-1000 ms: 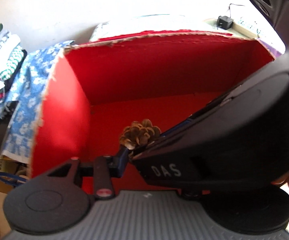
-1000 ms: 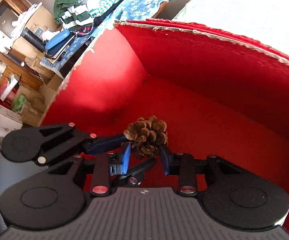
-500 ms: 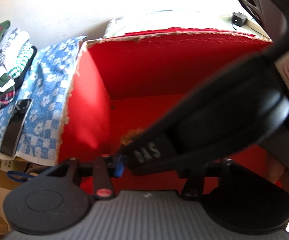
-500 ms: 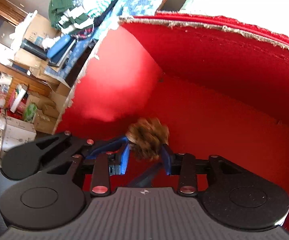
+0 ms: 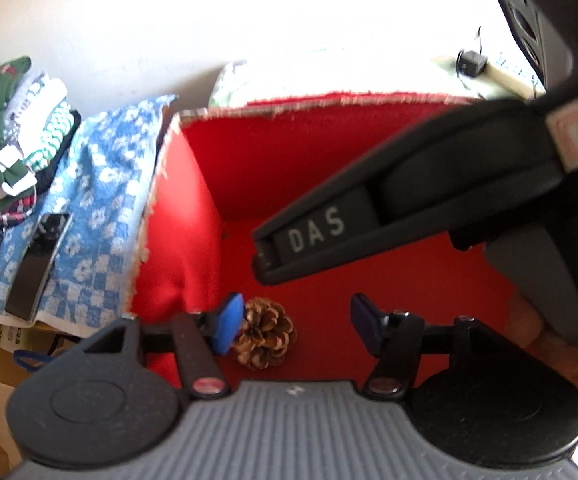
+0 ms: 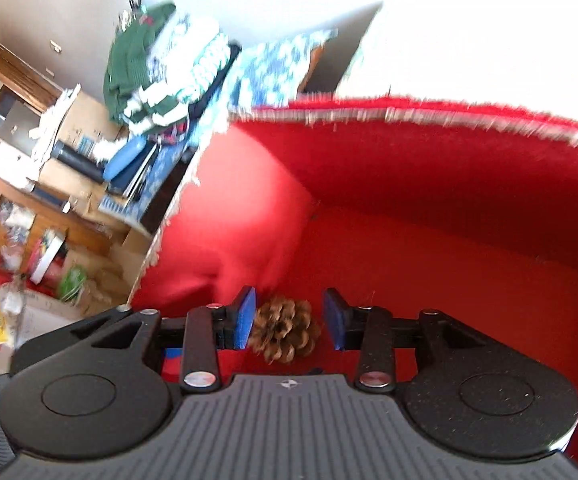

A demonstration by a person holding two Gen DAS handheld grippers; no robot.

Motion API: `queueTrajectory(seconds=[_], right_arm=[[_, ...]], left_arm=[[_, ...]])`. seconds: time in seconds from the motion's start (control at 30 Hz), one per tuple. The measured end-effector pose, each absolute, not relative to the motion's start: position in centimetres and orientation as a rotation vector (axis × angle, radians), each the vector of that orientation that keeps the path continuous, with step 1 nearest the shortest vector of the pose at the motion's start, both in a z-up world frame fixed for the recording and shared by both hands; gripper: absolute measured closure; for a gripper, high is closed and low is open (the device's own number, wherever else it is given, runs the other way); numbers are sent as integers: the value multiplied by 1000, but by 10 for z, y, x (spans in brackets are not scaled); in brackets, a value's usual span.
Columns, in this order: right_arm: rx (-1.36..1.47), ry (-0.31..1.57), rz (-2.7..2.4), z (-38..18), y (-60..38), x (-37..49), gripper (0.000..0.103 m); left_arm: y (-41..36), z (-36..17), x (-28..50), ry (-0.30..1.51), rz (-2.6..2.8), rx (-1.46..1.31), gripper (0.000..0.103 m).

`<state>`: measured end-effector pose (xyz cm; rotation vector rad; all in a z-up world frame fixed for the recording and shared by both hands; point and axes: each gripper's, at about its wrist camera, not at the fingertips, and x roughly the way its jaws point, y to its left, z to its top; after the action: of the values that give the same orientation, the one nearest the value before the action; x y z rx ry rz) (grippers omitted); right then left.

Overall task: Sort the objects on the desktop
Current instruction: 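Open the right gripper to drop the pine cone inside the box, then move the right gripper to the clear tape roll in front of the box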

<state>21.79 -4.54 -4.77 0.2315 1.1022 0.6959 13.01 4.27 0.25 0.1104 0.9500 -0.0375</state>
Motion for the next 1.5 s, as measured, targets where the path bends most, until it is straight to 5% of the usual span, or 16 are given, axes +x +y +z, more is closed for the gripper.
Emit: queueTrajectory(seconds=[0.43,1.0,1.37,1.4,1.5], right_arm=[[312,796,563,15,-115,134,61],[355,880,441,-18,-134,32,60],[106,906,585,-37,-80,44,64],[76,916,595,-41,-75,47,70],[-3,945,637,-51,-63,52,77]], left_arm=[[58,37,50,807,-124,39,27],[18,-16,-43,830,-379,233,32],[66,-30,-25,919,-178,-7,46],[67,-34,-22,936,-163,-19,46],[64,-46,-12,986,-123,-31,63]])
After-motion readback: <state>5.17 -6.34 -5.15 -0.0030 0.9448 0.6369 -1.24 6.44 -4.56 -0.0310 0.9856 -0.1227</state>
